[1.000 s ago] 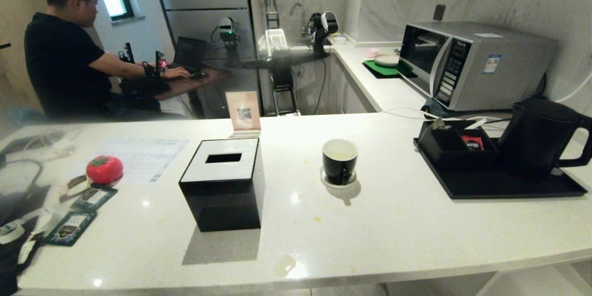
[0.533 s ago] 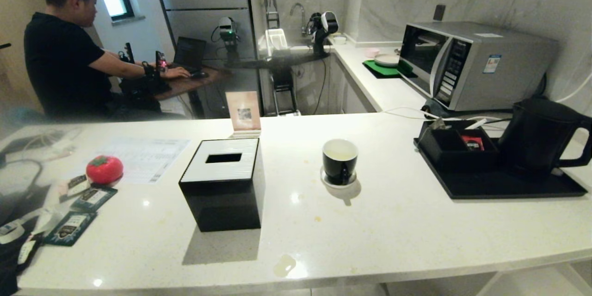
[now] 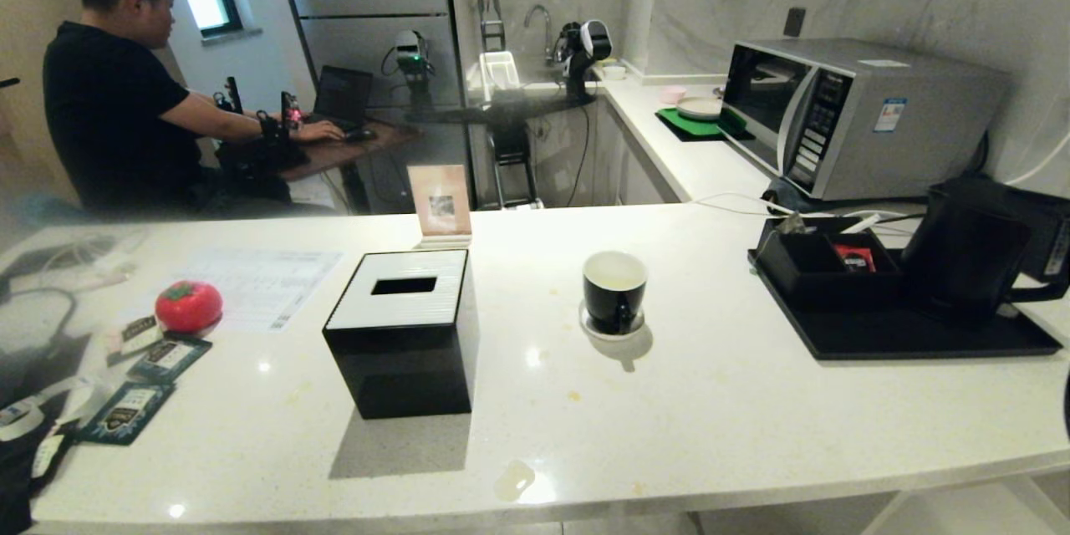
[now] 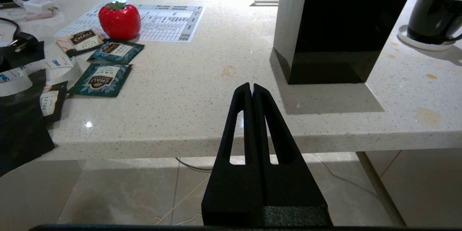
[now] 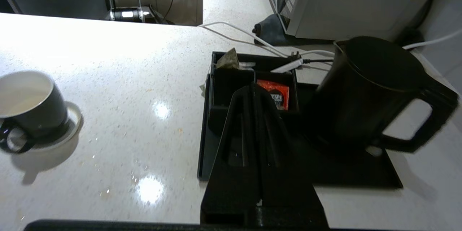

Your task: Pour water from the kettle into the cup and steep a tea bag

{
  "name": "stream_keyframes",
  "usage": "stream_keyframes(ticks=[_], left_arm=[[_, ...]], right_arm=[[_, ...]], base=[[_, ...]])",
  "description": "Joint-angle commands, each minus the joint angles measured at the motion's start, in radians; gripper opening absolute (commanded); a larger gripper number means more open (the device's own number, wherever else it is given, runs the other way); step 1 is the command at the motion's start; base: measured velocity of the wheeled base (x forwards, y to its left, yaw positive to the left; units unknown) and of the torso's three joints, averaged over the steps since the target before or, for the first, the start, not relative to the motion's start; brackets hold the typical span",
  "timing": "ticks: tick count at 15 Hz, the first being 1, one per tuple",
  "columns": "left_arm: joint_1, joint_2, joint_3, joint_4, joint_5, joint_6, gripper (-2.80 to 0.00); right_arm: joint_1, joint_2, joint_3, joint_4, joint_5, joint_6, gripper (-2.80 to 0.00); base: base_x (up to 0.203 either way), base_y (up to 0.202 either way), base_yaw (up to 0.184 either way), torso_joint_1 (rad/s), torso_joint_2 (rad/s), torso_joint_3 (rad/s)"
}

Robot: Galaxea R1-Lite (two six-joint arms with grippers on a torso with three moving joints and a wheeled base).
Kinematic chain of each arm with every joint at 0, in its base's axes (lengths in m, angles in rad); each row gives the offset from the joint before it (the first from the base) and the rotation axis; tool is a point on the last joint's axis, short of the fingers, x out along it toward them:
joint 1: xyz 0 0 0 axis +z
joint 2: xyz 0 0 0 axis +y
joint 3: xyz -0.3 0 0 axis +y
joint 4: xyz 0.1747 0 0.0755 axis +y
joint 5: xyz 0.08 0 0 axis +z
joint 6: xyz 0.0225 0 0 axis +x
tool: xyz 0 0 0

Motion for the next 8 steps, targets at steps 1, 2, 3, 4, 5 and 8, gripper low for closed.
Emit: stream_keyframes(ticks=[1,2,3,4,5,8], left_arm=[[0.000,0.002,0.000,0.000,0.000,-0.001,-2.80],[0.000,0.002,0.000,0.000,0.000,-0.001,-2.80],[0.000,0.002,0.000,0.000,0.000,-0.001,-2.80],[0.000,0.002,0.000,0.000,0.000,-0.001,-2.80],[0.000,0.002,0.000,0.000,0.000,-0.001,-2.80],[0.000,0.002,0.000,0.000,0.000,-0.001,-2.80]], right_arm=[[-0.001,0.146,-0.034,-0.065,0.002,0.000,-2.80],[-0.001,0.190,-0.053,-0.095,0.003,0.003,-2.80],[-0.001,0.235,-0.077,-0.112,0.004,0.004,-2.80],[0.000,0.277,-0.103,-0.121,0.005,0.005,-2.80],[0.000,0.314,-0.125,-0.124,0.005,0.006,-2.80],[0.000,0.417,-0.195,-0.114,0.008,0.008,-2.80]], base=[[0.000,0.000,0.000,0.000,0.00,0.000],[0.000,0.000,0.000,0.000,0.00,0.000],[0.000,0.000,0.000,0.000,0.00,0.000],[0.000,0.000,0.000,0.000,0.00,0.000],[0.000,0.000,0.000,0.000,0.00,0.000],[0.000,0.000,0.000,0.000,0.00,0.000]])
